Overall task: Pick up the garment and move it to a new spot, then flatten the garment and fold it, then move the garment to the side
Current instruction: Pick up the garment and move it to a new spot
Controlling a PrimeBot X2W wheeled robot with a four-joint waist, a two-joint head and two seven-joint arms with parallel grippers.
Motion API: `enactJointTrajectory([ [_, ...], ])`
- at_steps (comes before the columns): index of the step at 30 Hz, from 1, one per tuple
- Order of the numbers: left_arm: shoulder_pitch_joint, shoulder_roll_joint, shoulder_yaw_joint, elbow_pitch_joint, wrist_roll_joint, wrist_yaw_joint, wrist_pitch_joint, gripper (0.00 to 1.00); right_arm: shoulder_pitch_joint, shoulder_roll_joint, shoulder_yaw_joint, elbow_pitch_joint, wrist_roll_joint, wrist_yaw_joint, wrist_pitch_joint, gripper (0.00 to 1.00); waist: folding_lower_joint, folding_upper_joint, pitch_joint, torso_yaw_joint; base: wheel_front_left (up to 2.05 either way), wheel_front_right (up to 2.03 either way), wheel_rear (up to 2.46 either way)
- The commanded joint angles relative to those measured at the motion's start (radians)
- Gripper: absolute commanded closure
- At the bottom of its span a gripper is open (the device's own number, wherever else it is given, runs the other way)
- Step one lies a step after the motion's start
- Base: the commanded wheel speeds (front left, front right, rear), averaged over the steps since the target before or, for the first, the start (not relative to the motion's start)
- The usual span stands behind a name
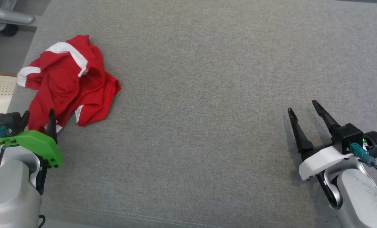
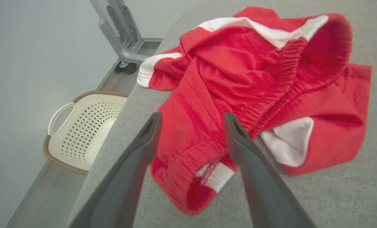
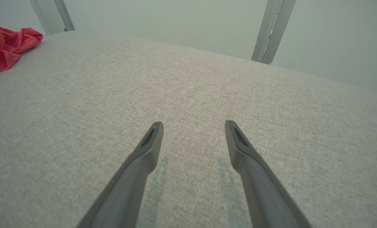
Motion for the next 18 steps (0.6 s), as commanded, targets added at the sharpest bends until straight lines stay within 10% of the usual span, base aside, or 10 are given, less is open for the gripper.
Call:
enactJointTrajectory([
  [1,-0.026,0.013,0.001,0.032,-0.018,0.002,0.019,0.0,-0.02,-0.008,-0.002,-0.019,-0.004,-0.002,-0.002,0.0,-0.0001,0.0,0.058,-0.065,0.0,0.0,0.0],
  [12,-0.089,0.023,-0.006,0.205,-0.121,0.002,0.134,0.03,-0.031,-0.012,-0.023,-0.089,-0.002,-0.002,-0.002,0.0,-0.0001,0.0,0.098,-0.152,0.0,0.0,0.0],
  [14,-0.083,0.015,-0.013,0.22,-0.135,0.001,0.148,0.96,-0.028,-0.008,-0.028,-0.09,-0.002,-0.002,-0.002,0.0,-0.0001,0.0,0.095,-0.159,0.0,0.0,0.0],
  [18,-0.059,0.004,-0.036,0.231,-0.164,0.0,0.155,1.0,-0.026,0.007,-0.037,-0.085,0.0,-0.002,-0.002,0.0,-0.0001,0.0,0.079,-0.166,0.0,0.0,0.0],
])
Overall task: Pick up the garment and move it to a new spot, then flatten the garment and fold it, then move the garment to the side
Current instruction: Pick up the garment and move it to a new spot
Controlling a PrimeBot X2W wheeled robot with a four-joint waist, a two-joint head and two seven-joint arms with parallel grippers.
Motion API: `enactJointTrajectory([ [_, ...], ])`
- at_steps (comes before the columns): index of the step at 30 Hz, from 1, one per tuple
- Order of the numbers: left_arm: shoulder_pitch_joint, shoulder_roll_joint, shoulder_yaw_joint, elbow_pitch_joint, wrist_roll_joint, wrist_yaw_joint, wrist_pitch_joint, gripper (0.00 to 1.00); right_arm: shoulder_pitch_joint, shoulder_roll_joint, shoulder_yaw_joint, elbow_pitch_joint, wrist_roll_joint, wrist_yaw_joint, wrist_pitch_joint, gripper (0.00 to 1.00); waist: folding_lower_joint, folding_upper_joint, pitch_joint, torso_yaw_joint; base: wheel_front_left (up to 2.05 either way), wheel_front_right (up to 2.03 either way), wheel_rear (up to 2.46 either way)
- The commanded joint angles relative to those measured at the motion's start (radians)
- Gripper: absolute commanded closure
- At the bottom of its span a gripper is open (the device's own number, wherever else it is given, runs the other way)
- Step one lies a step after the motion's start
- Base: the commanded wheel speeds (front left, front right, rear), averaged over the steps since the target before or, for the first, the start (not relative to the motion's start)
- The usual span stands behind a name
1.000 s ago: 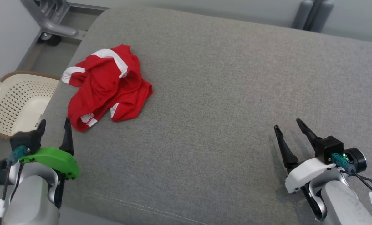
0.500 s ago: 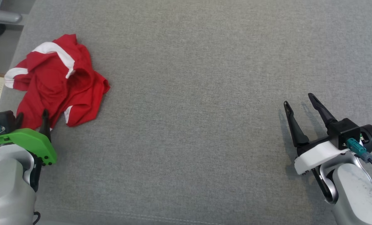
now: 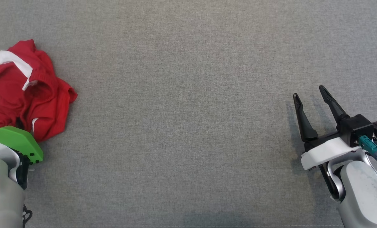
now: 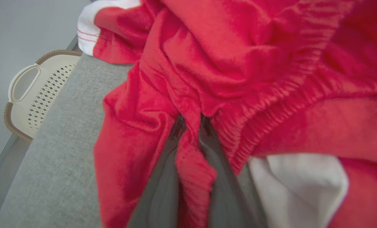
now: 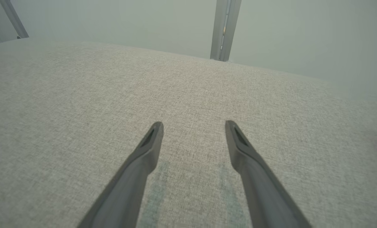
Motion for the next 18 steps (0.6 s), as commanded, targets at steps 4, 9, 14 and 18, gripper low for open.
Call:
enactJointTrajectory([
  [4,0.055,-0.059,-0.056,-0.007,-0.022,-0.006,-0.014,1.0,-0.001,0.022,0.001,0.007,0.007,-0.002,-0.002,0.0,-0.0001,-0.0001,-0.035,-0.006,0.0,0.0,0.0],
  [9,0.071,-0.063,-0.115,-0.072,-0.043,-0.006,-0.067,1.0,0.002,0.053,0.01,0.022,0.016,-0.002,-0.002,0.0,-0.0001,-0.0001,-0.081,-0.015,0.0,0.0,0.0],
  [14,0.085,-0.074,-0.171,-0.149,-0.081,-0.002,-0.109,1.0,0.01,0.085,0.02,0.033,0.029,-0.002,-0.002,0.0,-0.0001,-0.0001,-0.125,-0.044,0.0,0.0,0.0],
  [18,0.083,-0.099,-0.24,-0.221,-0.087,-0.002,-0.125,1.0,0.021,0.105,0.023,0.039,0.038,-0.002,-0.002,0.0,-0.0001,-0.0001,-0.143,-0.079,0.0,0.0,0.0],
])
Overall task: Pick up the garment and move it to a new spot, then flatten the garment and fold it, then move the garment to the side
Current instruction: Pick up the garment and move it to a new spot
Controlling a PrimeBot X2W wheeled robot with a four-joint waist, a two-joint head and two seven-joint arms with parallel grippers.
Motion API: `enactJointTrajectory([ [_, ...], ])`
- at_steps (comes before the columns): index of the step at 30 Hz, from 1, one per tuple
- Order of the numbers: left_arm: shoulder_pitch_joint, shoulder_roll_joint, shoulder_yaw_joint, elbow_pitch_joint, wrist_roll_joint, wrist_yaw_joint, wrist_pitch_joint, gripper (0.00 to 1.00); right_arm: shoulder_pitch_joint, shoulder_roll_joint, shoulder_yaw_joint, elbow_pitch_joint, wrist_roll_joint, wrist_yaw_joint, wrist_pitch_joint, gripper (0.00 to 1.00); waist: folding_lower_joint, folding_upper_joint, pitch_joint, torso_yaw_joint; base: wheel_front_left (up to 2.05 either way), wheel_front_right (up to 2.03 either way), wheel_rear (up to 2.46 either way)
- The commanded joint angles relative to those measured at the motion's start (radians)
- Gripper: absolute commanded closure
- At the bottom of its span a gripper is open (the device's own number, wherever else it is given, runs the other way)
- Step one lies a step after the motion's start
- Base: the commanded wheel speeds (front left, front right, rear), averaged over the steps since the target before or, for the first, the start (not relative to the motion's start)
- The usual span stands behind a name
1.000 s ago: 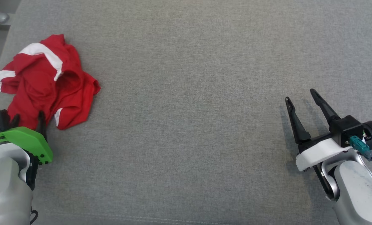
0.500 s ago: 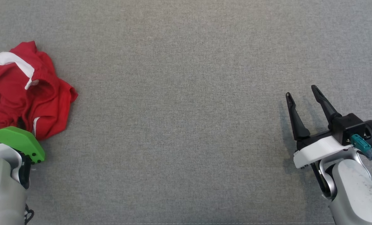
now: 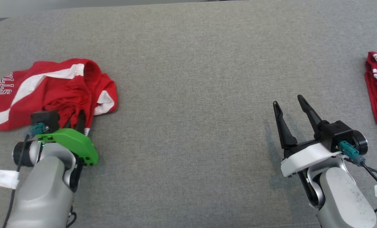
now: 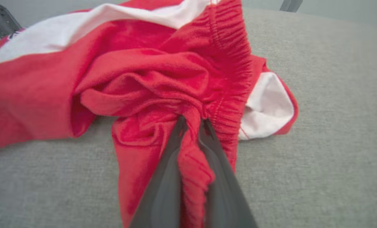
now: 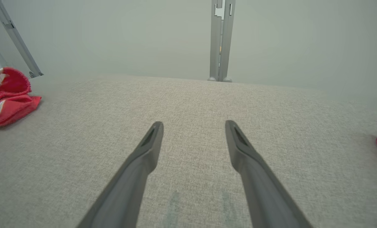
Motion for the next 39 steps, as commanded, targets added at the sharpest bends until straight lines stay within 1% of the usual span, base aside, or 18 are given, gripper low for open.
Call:
enactJointTrajectory([
  [1,0.002,-0.015,-0.034,-0.032,-0.009,-0.003,-0.009,1.0,0.016,0.006,-0.001,0.006,0.013,-0.002,-0.002,0.0,-0.0001,0.0,-0.025,-0.042,0.0,0.0,0.0],
  [2,0.001,-0.02,-0.057,-0.048,-0.003,-0.003,-0.011,1.0,0.015,0.009,-0.001,0.008,0.013,-0.002,-0.002,0.0,-0.0001,0.0,-0.028,-0.053,0.0,0.0,0.0],
  [3,0.001,-0.02,-0.057,-0.048,-0.003,-0.003,-0.011,1.0,0.015,0.009,-0.001,0.008,0.013,-0.002,-0.002,0.0,-0.0001,0.0,-0.028,-0.053,0.0,0.0,0.0],
  [6,0.001,-0.045,-0.123,-0.092,0.011,-0.003,-0.018,1.0,0.018,0.02,-0.001,0.013,0.019,-0.002,-0.002,0.0,-0.0001,0.0,-0.039,-0.091,0.0,0.0,0.0],
  [11,0.006,-0.107,-0.243,-0.147,0.002,-0.003,-0.02,1.0,0.024,0.037,0.003,0.021,0.026,-0.002,-0.002,0.0,-0.0001,0.0,-0.056,-0.161,0.0,0.0,0.0],
  [15,0.02,-0.155,-0.332,-0.162,-0.015,-0.003,-0.016,1.0,0.026,0.046,0.009,0.027,0.03,-0.002,-0.002,0.0,-0.0001,0.0,-0.067,-0.219,0.0,0.0,0.0],
  [19,0.033,-0.188,-0.383,-0.152,-0.043,-0.003,-0.022,1.0,0.034,0.055,0.015,0.028,0.03,-0.002,-0.002,0.0,-0.0001,0.0,-0.07,-0.262,0.0,0.0,0.0],
  [23,0.044,-0.205,-0.425,-0.148,-0.068,-0.003,-0.031,1.0,0.033,0.059,0.016,0.031,0.036,-0.002,-0.002,0.0,-0.0001,0.0,-0.066,-0.276,0.0,0.0,0.0],
  [24,0.043,-0.205,-0.426,-0.147,-0.071,-0.003,-0.034,0.88,0.033,0.06,0.016,0.032,0.038,-0.002,-0.002,0.0,-0.0001,0.0,-0.066,-0.275,0.0,0.0,0.0],
  [25,0.043,-0.205,-0.427,-0.144,-0.071,-0.003,-0.033,0.53,0.031,0.062,0.023,0.032,0.041,-0.002,-0.002,0.0,-0.0001,0.0,-0.067,-0.272,0.0,0.0,0.0],
  [26,0.046,-0.207,-0.423,-0.144,-0.077,-0.002,-0.036,0.0,0.03,0.063,0.028,0.032,0.043,-0.002,-0.002,0.0,-0.0001,0.0,-0.068,-0.266,0.0,0.0,0.0],
  [28,0.048,-0.209,-0.416,-0.152,-0.073,0.0,-0.04,0.0,0.027,0.062,0.033,0.03,0.048,-0.002,-0.002,0.0,-0.0001,0.0,-0.072,-0.251,0.0,0.0,0.0],
  [32,0.072,-0.21,-0.362,-0.223,-0.047,0.022,-0.039,0.0,0.03,0.062,0.057,0.036,0.055,-0.002,-0.002,0.0,-0.0001,0.0,-0.087,-0.199,0.0,0.0,0.0],
  [34,0.096,-0.21,-0.334,-0.256,-0.026,0.03,-0.039,0.0,0.032,0.061,0.072,0.045,0.069,-0.002,-0.002,0.0,-0.0001,0.0,-0.096,-0.165,0.0,0.0,0.0],
  [38,0.15,-0.21,-0.283,-0.298,0.015,0.033,-0.039,0.0,0.027,0.059,0.083,0.064,0.097,-0.002,-0.002,0.0,-0.0001,0.0,-0.112,-0.091,0.0,0.0,0.0],
  [39,0.178,-0.209,-0.262,-0.309,0.032,0.031,-0.039,0.0,0.024,0.056,0.079,0.074,0.11,-0.002,-0.002,0.0,-0.0001,0.0,-0.119,-0.051,0.0,0.0,0.0],
])
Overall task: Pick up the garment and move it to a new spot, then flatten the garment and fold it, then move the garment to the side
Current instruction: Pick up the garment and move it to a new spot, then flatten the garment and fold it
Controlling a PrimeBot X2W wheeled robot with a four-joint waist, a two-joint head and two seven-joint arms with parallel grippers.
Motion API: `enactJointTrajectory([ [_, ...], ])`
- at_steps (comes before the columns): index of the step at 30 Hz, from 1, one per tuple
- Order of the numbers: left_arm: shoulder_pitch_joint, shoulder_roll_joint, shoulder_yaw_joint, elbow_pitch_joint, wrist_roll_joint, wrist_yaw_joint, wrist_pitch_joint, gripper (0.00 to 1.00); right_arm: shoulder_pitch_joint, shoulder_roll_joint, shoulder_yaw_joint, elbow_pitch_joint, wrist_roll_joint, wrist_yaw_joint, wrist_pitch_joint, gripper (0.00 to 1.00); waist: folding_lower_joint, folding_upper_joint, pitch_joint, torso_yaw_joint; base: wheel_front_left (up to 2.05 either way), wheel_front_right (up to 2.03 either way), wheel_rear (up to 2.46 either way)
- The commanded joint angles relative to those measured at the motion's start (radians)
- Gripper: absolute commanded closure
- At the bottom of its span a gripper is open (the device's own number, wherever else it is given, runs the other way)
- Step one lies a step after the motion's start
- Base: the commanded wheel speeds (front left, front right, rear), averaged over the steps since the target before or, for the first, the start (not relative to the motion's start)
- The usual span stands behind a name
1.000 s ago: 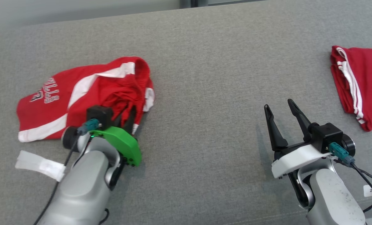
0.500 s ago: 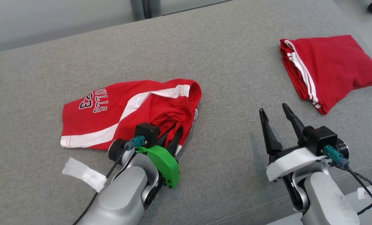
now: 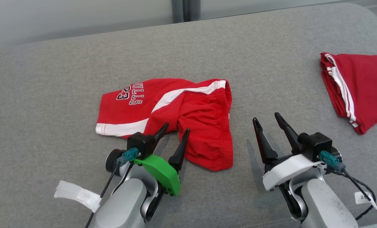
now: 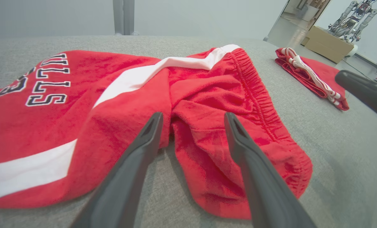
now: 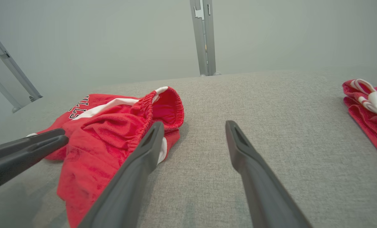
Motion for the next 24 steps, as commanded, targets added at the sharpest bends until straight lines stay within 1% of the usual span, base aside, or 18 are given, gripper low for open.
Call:
enactJointTrajectory([
  [1,0.027,0.005,0.016,-0.009,0.011,0.003,-0.002,0.0,-0.002,-0.003,-0.004,0.01,0.014,-0.001,-0.002,0.0,0.0,0.0,-0.029,0.096,0.0,0.0,0.0],
  [6,0.089,0.006,0.085,-0.032,0.046,0.003,-0.002,0.0,-0.028,-0.02,-0.002,0.04,0.056,-0.001,-0.002,0.0,0.0,0.0,-0.041,0.175,0.0,0.0,0.0],
  [7,0.089,0.006,0.085,-0.032,0.046,0.003,-0.002,0.0,-0.028,-0.02,-0.002,0.04,0.056,-0.001,-0.002,0.0,0.0,0.0,-0.041,0.175,0.0,0.0,0.0],
  [12,0.138,0.004,0.125,-0.043,0.068,-0.004,-0.003,0.0,-0.074,-0.05,0.004,0.105,0.092,-0.001,-0.002,0.0,0.0,0.0,-0.045,0.241,0.0,0.0,0.0],
  [19,0.17,0.003,0.134,-0.06,0.07,-0.013,-0.003,0.0,-0.155,-0.077,0.001,0.229,0.144,-0.001,-0.002,0.0,0.0,0.0,-0.037,0.312,0.0,0.0,0.0],
  [24,0.179,0.002,0.124,-0.074,0.056,-0.017,-0.003,0.0,-0.204,-0.074,-0.028,0.329,0.18,-0.001,-0.002,0.0,0.0,0.0,-0.035,0.341,0.0,0.0,0.0],
])
